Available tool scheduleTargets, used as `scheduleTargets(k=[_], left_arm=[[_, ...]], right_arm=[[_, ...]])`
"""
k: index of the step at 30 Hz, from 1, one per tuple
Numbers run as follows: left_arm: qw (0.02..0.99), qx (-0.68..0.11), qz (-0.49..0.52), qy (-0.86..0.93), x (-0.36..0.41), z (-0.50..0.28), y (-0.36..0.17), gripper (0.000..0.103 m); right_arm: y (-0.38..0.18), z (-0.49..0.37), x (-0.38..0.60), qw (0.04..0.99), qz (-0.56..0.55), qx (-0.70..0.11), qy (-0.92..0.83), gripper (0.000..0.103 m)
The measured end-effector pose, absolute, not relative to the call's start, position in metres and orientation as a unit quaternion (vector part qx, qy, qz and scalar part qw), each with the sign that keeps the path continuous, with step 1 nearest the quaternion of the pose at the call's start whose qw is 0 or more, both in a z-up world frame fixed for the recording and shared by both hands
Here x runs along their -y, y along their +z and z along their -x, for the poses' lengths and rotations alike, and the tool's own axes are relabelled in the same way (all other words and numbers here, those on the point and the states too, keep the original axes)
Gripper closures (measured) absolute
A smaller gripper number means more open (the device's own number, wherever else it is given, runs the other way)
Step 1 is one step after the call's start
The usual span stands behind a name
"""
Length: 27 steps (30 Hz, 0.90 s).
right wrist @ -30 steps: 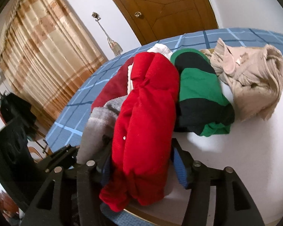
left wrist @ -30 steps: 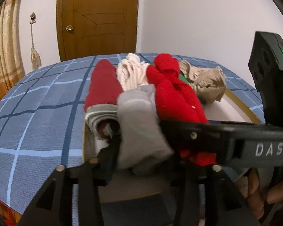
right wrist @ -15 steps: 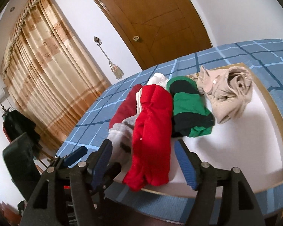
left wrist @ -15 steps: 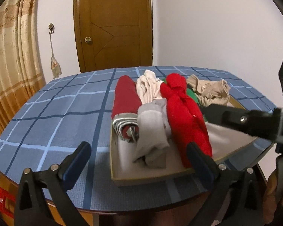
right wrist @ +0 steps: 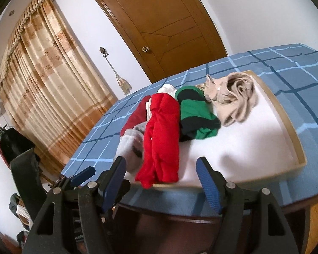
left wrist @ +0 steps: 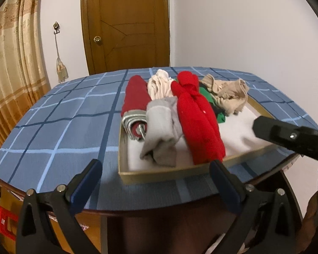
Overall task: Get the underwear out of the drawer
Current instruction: 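Withdraw both tools from the tray and move them down into the drawer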
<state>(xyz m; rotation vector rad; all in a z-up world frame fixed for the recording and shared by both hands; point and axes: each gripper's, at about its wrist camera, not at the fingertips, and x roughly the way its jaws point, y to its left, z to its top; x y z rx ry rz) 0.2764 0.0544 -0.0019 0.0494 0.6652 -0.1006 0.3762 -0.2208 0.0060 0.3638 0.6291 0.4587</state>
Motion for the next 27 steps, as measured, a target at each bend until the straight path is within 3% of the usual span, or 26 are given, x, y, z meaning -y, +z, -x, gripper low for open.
scheduleTargets(k=[27], left_arm=[[0.929,-0.357,-0.030,-0.093,-0.035,-0.219,-0.019,0.001]], right_arm=[[-0.001,-0.303,0.248,0.907,-0.177,-0.310,0.225,0.032]])
